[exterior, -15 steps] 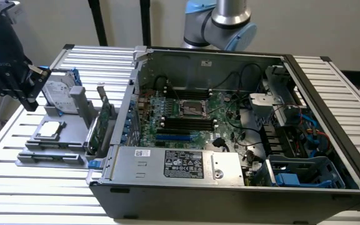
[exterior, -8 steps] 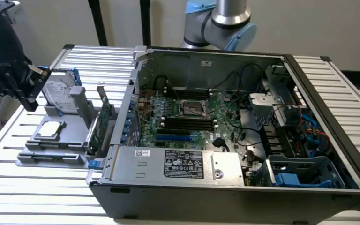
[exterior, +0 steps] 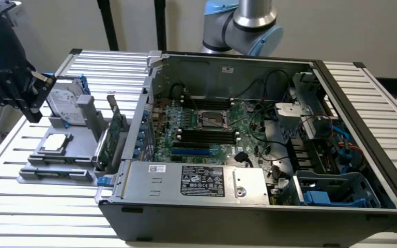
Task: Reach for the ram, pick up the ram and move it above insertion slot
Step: 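Pick up the ram and move it above insertion slot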
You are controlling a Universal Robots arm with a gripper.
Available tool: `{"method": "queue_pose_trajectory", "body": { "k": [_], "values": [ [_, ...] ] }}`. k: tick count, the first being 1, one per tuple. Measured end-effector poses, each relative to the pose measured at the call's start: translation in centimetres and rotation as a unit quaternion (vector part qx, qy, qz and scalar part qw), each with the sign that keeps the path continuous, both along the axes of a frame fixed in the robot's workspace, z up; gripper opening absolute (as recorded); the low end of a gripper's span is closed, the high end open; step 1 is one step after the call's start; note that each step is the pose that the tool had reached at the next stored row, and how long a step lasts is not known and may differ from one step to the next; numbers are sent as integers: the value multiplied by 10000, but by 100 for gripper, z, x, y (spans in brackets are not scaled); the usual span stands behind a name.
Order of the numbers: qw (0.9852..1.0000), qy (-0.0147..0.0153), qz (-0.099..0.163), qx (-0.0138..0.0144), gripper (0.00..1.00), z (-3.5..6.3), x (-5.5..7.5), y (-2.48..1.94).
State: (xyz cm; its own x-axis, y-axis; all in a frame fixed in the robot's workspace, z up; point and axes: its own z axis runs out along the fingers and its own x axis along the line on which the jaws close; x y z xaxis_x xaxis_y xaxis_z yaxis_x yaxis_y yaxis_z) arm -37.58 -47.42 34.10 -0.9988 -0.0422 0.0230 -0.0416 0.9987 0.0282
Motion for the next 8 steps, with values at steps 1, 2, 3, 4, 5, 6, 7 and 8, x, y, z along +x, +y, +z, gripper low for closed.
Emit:
{"method": "queue_pose_trajectory", "body": {
  "k": [1, 2, 3, 4, 5, 6, 7, 8],
  "values": [
    [10000, 0, 90, 0, 11, -1, 0, 0],
    [9998, -1, 188, 0, 11, -1, 0, 0],
    [9996, -1, 278, 1, 11, -2, 0, 0],
    [9993, 0, 368, 0, 11, -2, 1, 0],
    [9990, -1, 455, 0, 11, -2, 0, 0],
    [9985, -1, 545, 0, 11, -3, 0, 0],
    [9980, -1, 637, 0, 11, -4, 0, 0],
    [9974, 0, 727, 0, 11, -4, 0, 0]
  ]
}}
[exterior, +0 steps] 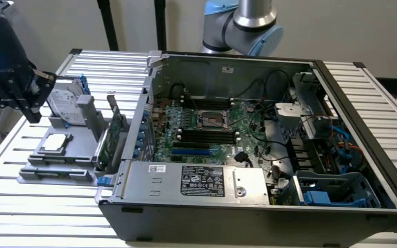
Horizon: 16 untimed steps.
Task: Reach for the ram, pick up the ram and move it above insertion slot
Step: 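Pick up the ram and move it above insertion slot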
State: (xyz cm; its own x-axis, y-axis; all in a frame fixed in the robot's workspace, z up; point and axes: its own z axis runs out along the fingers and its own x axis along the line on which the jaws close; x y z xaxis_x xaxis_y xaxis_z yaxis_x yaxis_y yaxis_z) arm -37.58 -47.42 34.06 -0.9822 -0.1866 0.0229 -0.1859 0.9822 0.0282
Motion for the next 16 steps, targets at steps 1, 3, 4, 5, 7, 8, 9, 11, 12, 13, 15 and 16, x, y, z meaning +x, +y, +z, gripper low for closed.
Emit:
{"method": "queue_pose_trajectory", "body": {
  "k": [1, 3, 4, 5, 7, 8, 9, 11, 12, 13, 15, 16],
  "values": [
    [10000, 0, 95, 0, 11, -1, 0, 0],
    [9996, 0, 278, 0, 11, -4, 0, 0],
    [9993, 0, 367, 0, 11, -5, 0, 0],
    [9990, 0, 458, 0, 11, -6, 0, 0],
    [9980, 0, 637, 0, 11, -9, 0, 0],
    [9973, 0, 733, 0, 11, -10, 0, 0],
    [9966, 0, 822, 0, 11, -11, 0, 0],
    [9950, 0, 1001, 0, 11, -15, 0, 0],
    [9940, 0, 1093, 0, 11, -16, 0, 0],
    [9930, 0, 1183, 0, 11, -18, 0, 0],
    [9907, 0, 1364, 0, 11, -22, 0, 0],
    [9894, 0, 1452, 0, 11, -23, 0, 0]
  ]
}}
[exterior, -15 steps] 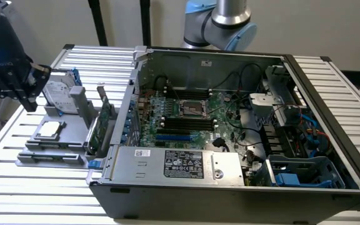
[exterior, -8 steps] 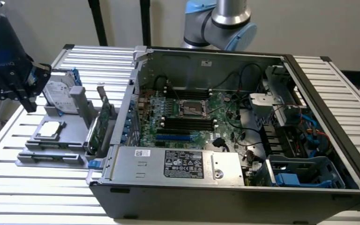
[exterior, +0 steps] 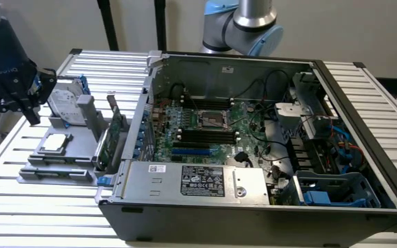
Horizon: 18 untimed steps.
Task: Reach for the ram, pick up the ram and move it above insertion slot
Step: 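Pick up the ram and move it above insertion slot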
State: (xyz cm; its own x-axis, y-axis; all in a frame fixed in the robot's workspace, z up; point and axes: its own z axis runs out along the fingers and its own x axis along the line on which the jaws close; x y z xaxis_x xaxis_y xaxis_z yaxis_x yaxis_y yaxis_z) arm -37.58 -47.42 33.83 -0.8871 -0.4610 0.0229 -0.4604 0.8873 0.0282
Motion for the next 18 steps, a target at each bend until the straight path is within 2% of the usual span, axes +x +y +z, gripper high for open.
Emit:
{"method": "queue_pose_trajectory", "body": {
  "k": [4, 9, 13, 18],
  "values": [
    [9993, 0, 363, 0, 11, -7, 0, 0],
    [9966, 0, 820, 0, 11, -15, 0, 0],
    [9930, 0, 1178, 0, 11, -23, 0, 0],
    [9867, 0, 1628, 0, 11, -36, 0, 0]
  ]
}}
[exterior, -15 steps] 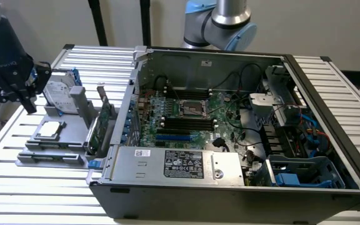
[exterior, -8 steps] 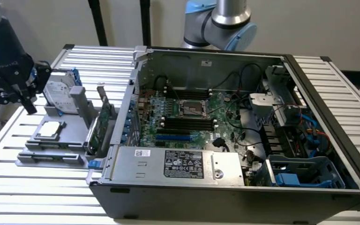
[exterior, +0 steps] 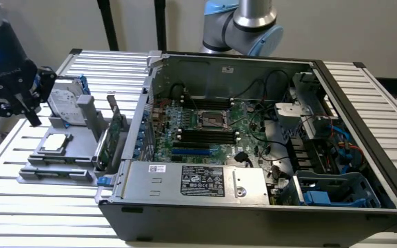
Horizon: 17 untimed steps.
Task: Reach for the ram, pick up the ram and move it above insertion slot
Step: 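Pick up the ram and move it above insertion slot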
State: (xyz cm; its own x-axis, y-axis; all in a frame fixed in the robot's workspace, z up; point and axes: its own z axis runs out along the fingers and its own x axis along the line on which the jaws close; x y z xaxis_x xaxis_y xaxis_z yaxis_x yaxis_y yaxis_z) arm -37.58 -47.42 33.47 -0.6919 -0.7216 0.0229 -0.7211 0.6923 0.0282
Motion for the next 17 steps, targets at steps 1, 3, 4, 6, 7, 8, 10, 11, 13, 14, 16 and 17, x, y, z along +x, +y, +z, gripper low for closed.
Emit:
{"method": "queue_pose_trajectory", "body": {
  "k": [1, 3, 4, 6, 7, 8, 10, 11, 13, 14, 16, 17],
  "values": [
    [10000, 0, 89, 0, 11, -3, 0, 0],
    [9996, 0, 278, 0, 11, -11, 0, 0],
    [9993, 0, 367, 0, 11, -16, 0, 0],
    [9985, 0, 549, 0, 11, -25, 0, 0],
    [9980, 0, 634, 0, 11, -30, 0, 0],
    [9973, 0, 732, 0, 11, -36, 0, 0],
    [9958, 0, 911, 0, 11, -47, 0, 0],
    [9950, -1, 998, 0, 11, -53, 0, 0],
    [9930, 0, 1179, 0, 11, -65, 0, 0],
    [9919, 0, 1269, 0, 11, -71, 0, 0],
    [9894, 0, 1449, 0, 11, -83, 0, 0],
    [9881, 0, 1539, 0, 11, -89, 0, 0]
  ]
}}
